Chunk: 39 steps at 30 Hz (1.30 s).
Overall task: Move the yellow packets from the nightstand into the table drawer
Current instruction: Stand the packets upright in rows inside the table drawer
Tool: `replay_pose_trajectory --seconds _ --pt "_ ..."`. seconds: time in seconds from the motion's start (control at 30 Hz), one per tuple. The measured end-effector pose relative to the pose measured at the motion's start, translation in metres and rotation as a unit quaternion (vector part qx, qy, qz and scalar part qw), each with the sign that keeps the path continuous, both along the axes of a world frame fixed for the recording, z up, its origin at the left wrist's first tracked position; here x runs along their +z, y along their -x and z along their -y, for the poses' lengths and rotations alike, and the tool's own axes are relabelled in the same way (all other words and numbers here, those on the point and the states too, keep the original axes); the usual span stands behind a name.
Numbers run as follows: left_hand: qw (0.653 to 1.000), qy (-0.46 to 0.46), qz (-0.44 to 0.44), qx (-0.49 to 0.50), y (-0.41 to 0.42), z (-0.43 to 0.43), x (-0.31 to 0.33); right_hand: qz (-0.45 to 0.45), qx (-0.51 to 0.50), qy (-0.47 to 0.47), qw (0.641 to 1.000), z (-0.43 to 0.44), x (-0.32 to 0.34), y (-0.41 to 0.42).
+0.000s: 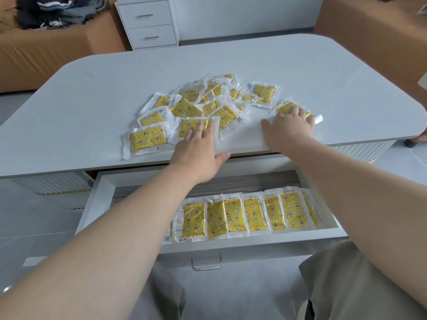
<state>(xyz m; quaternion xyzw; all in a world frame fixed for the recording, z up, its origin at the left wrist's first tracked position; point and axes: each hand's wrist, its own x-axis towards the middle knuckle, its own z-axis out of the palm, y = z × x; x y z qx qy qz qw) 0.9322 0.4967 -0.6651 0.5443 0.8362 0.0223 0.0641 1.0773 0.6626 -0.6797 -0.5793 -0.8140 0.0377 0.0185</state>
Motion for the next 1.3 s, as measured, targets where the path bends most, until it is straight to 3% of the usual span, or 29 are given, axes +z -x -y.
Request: replay_pose_trajectory --seconds 0.07,0.27,0.53,0.83,1.13,1.3 --pt "1.0 0.001 -0.006 0.001 0.001 -0.002 -0.002 0.015 0.007 -0.036 0.999 0.002 0.005 -0.001" --pt "0.999 0.018 -0.028 0.011 0.003 -0.005 -0.01 0.038 -0.015 0.026 0.999 0.008 0.007 0.002" --pt "0.987 -0.16 0.028 0.023 0.002 -0.004 0.005 -0.002 0.032 -0.027 0.999 0.017 0.017 0.004" --pt "0.994 -0.088 0.008 0.07 0.012 0.0 -0.001 -0.021 0.028 0.035 0.999 0.028 0.017 0.008" --pt "0.994 -0.094 -0.001 0.056 0.012 0.001 -0.003 -0.163 -0.077 0.117 0.977 0.025 0.024 0.013" --pt "0.995 -0.07 0.002 0.075 0.014 0.0 -0.003 -0.258 -0.078 0.13 0.954 0.025 0.025 0.01"
